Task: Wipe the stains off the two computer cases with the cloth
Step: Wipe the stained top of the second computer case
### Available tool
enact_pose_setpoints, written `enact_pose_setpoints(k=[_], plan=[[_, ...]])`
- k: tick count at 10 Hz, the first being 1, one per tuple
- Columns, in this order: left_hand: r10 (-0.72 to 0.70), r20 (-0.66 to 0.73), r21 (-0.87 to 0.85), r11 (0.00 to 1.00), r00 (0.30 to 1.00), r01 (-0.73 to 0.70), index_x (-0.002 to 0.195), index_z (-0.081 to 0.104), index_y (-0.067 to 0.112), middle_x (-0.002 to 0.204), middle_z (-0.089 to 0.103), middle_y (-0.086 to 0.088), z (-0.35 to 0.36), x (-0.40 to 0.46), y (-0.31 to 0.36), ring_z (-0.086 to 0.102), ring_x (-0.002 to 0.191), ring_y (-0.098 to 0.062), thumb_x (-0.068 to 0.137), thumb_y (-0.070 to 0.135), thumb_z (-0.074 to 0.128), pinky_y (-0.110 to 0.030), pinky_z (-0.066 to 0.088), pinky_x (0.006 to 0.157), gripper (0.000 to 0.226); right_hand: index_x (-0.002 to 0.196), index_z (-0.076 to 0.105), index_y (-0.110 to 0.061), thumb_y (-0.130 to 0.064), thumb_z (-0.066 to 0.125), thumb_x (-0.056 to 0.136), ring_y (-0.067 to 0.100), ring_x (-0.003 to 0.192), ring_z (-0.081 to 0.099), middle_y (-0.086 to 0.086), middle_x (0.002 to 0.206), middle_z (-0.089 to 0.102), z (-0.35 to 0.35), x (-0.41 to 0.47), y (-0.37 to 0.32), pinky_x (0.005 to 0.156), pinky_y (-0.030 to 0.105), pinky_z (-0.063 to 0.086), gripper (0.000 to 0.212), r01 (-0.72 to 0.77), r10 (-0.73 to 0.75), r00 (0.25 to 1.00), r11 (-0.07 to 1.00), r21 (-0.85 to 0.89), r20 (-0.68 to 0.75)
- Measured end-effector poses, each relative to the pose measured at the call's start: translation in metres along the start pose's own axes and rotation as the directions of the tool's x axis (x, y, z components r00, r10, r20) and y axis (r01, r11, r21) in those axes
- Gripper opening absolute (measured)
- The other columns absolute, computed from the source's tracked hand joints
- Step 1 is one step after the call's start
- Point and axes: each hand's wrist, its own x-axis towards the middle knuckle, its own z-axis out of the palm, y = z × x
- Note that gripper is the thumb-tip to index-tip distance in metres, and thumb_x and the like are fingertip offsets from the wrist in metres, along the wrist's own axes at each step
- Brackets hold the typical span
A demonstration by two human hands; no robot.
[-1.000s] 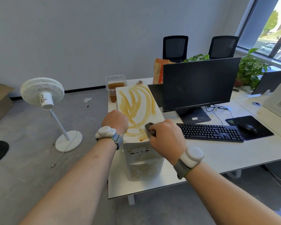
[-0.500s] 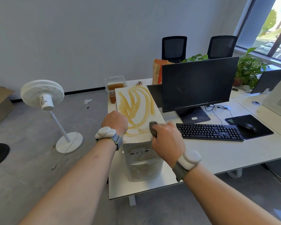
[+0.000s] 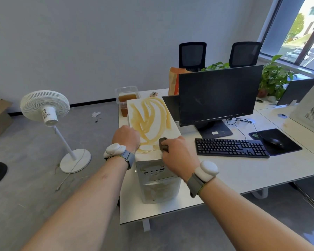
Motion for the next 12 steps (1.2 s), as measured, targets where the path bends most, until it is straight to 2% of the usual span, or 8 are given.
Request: enact_pose_setpoints(k=[1, 2, 6, 8, 9, 10, 11, 12], plan=[[-0.014, 0.003, -0.055, 0.998, 1.0, 0.015, 0.059, 0.04, 0.009, 0.063, 0.042, -0.008, 0.003, 0.0, -0.004, 0.044, 0.067, -0.03, 0.101, 0.009, 0.042, -0.033, 0.032, 0.059, 0.042, 0.092, 0.068, -0.014, -0.011, 0.057, 0.09, 0.02, 0.093, 0.046, -0.002, 0.083, 0.062, 0.004, -0.002, -0.005, 0.071, 0.032, 0.044, 0.011, 0.073, -0.071, 0.991, 0.997, 0.017, -0.109], [-0.087, -0.016, -0.168, 0.982, 0.996, 0.083, 0.061, 0.04, 0.02, 0.07, 0.048, -0.006, 0.006, 0.001, -0.008, 0.046, 0.073, -0.029, 0.1, 0.019, 0.044, -0.035, 0.04, 0.068, 0.039, 0.097, 0.072, -0.015, -0.01, 0.055, 0.089, 0.02, 0.093, 0.043, -0.001, 0.095, 0.067, 0.011, -0.013, -0.011, 0.085, 0.035, 0.048, 0.02, 0.223, -0.221, 0.972, 0.975, -0.017, 0.078], [-0.113, -0.028, -0.324, 0.941, 0.993, 0.098, 0.054, 0.026, 0.013, 0.056, 0.028, -0.008, 0.012, 0.005, -0.014, 0.025, 0.062, -0.027, 0.097, 0.009, 0.048, -0.034, 0.019, 0.056, 0.048, 0.105, 0.08, -0.024, -0.011, 0.057, 0.078, 0.02, 0.089, 0.048, 0.009, 0.093, 0.064, 0.006, 0.006, -0.033, 0.075, 0.026, 0.045, 0.037, 0.188, -0.198, 0.954, 0.98, 0.064, 0.224], [-0.135, 0.137, -0.345, 0.922, 0.981, 0.175, 0.096, 0.062, 0.005, 0.107, 0.069, -0.02, 0.0, 0.017, -0.017, 0.063, 0.098, -0.035, 0.094, 0.0, 0.047, -0.034, 0.041, 0.071, 0.015, 0.099, 0.073, -0.014, -0.011, 0.054, 0.086, 0.026, 0.099, 0.047, 0.005, 0.087, 0.067, 0.021, 0.011, -0.037, 0.079, 0.032, 0.045, 0.023, 0.183, -0.189, 0.965, 0.982, 0.048, 0.181], [-0.119, 0.216, -0.459, 0.863, 0.969, 0.208, 0.067, 0.052, 0.008, 0.113, 0.063, -0.039, 0.0, 0.021, -0.024, 0.06, 0.072, -0.038, 0.094, 0.01, 0.052, -0.027, 0.035, 0.057, 0.027, 0.095, 0.08, -0.023, -0.015, 0.055, 0.082, 0.025, 0.089, 0.058, 0.006, 0.086, 0.066, 0.012, 0.023, -0.045, 0.074, 0.03, 0.053, 0.029, 0.153, -0.16, 0.953, 0.987, 0.048, 0.256], [-0.211, 0.262, -0.487, 0.813, 0.942, 0.318, 0.093, 0.064, -0.015, 0.119, 0.062, -0.039, 0.0, 0.023, -0.019, 0.066, 0.101, -0.049, 0.095, 0.016, 0.055, -0.026, 0.035, 0.055, 0.032, 0.098, 0.077, -0.025, -0.02, 0.055, 0.087, 0.024, 0.091, 0.057, 0.007, 0.09, 0.064, 0.011, 0.034, -0.046, 0.072, 0.03, 0.049, 0.025, 0.136, -0.14, 0.979, 0.99, 0.038, 0.148], [-0.233, 0.269, -0.474, 0.813, 0.934, 0.339, 0.116, 0.061, -0.019, 0.122, 0.063, -0.037, -0.001, 0.021, -0.018, 0.062, 0.115, -0.049, 0.097, 0.015, 0.052, -0.028, 0.037, 0.057, 0.04, 0.096, 0.065, -0.022, -0.016, 0.05, 0.085, 0.028, 0.1, 0.049, 0.004, 0.09, 0.059, 0.024, 0.029, -0.047, 0.074, 0.032, 0.043, 0.019, 0.17, -0.17, 0.958, 0.985, 0.02, 0.232], [-0.134, 0.279, -0.145, 0.973, 0.951, 0.18, 0.123, 0.059, -0.006, 0.118, 0.068, -0.025, -0.011, 0.02, -0.015, 0.066, 0.107, -0.039, 0.097, 0.002, 0.044, -0.036, 0.049, 0.071, 0.031, 0.099, 0.075, -0.026, -0.02, 0.05, 0.078, 0.025, 0.095, 0.052, 0.003, 0.089, 0.062, 0.018, 0.025, -0.05, 0.079, 0.033, 0.052, 0.033, 0.196, -0.184, 0.93, 0.981, -0.005, 0.318]])
